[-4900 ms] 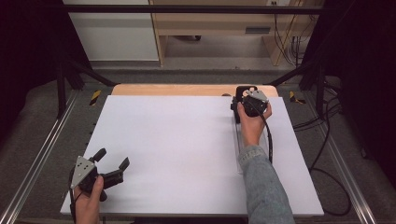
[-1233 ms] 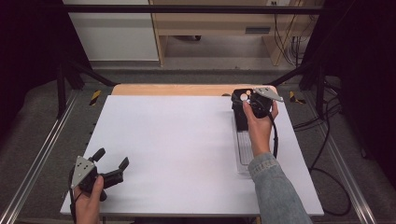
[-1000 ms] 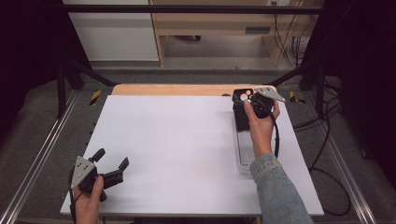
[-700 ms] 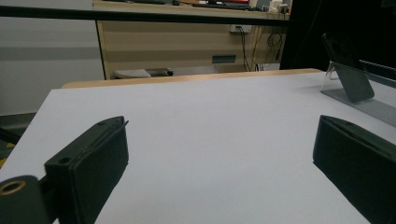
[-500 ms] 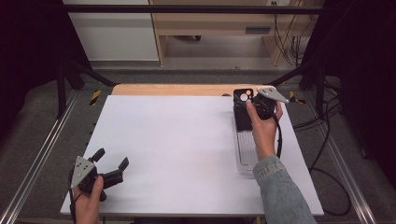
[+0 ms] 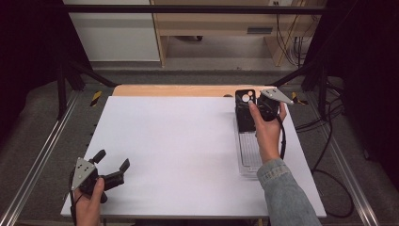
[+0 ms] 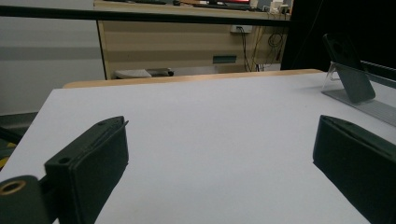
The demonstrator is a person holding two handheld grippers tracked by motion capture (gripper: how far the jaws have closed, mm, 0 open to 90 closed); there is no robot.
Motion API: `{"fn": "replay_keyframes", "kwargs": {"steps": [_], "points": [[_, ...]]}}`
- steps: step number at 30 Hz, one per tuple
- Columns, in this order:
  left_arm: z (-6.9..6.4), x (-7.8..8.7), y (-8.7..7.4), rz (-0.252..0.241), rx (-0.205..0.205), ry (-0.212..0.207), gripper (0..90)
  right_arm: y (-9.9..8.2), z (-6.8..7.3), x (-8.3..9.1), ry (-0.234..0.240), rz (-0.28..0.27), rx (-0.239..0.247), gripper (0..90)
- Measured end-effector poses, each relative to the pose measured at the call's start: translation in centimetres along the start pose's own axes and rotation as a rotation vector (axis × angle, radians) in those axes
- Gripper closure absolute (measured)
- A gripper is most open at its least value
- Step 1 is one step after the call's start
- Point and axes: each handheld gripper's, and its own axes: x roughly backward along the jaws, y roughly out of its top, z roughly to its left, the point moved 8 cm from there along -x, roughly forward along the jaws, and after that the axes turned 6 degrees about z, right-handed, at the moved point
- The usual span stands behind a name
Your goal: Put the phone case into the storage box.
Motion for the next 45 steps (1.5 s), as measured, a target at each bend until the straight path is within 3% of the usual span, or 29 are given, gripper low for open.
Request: {"fn": "replay_keyframes", "kwargs": {"steps": [22,45], "points": [[0.0,0.0,0.0,0.001,-0.001,0.001,3.8,1.2,0.5,2.5,0.057,-0.055,0.014,6.8],[0.0,0.0,0.0,0.000,-0.002,0.002,3.8,2.0,1.3,3.9,0.061,-0.106,0.054,4.4]]}}
